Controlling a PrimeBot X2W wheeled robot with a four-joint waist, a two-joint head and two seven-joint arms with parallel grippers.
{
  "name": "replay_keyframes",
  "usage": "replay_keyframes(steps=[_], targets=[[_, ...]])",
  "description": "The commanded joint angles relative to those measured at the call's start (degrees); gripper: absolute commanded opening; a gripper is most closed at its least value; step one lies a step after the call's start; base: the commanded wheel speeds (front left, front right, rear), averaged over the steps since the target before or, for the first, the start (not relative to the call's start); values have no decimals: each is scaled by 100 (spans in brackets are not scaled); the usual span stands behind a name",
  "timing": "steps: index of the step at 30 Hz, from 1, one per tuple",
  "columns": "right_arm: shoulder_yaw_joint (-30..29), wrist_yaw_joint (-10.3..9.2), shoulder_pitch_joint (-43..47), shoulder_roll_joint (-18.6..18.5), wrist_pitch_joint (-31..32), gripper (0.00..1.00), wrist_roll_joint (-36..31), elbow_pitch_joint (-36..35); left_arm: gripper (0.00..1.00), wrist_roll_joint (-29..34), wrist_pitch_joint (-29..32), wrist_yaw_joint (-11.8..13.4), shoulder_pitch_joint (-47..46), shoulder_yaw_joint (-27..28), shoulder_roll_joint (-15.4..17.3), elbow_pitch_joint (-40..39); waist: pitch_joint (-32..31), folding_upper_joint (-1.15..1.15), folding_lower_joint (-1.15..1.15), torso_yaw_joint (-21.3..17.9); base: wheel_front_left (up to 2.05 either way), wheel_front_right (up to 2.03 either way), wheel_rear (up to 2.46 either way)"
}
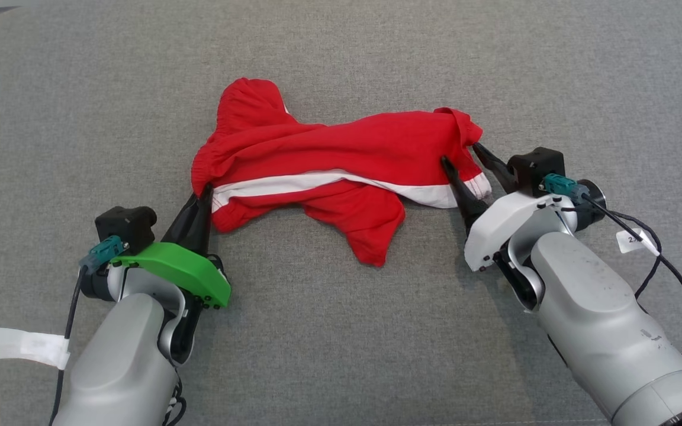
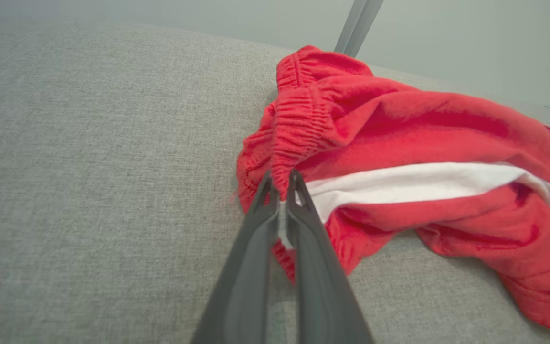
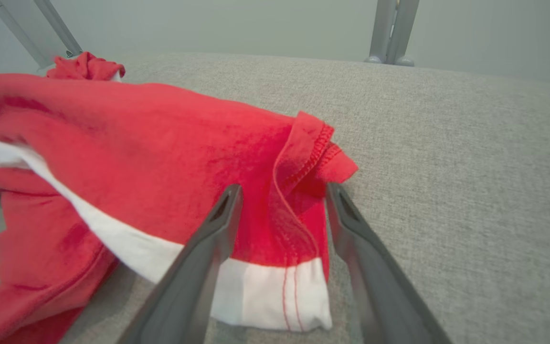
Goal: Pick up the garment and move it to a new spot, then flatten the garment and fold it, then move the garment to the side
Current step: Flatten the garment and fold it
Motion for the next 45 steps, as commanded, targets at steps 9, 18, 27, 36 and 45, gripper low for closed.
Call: replay_keyframes(steps=[9, 18, 27, 36, 45], targets=[[-358, -8, -158, 32, -14, 0, 38, 88, 0, -13, 0, -12, -97, -70, 19, -67, 28, 0, 0, 89, 0, 0, 0], [-1380, -9, -170, 90, -14, 0, -164, 256, 4, -25, 0, -12, -198, -202, -10, 123, 72, 0, 0, 33, 0, 0, 0], [-1914, -8, -223, 258, -14, 100, -479, 123, 100, 53, 0, -12, -281, -174, -52, 156, 62, 0, 0, 22, 0, 0, 0], [-2227, -8, 736, 284, -13, 100, -855, -693, 100, 356, 0, -12, 196, 288, 8, -10, -299, 0, 0, -151, 0, 0, 0], [-2218, -8, 1703, 381, -14, 100, -919, -1352, 100, 980, 1, 11, 1056, 1004, -223, -343, -808, 0, 0, -269, 0, 0, 0]])
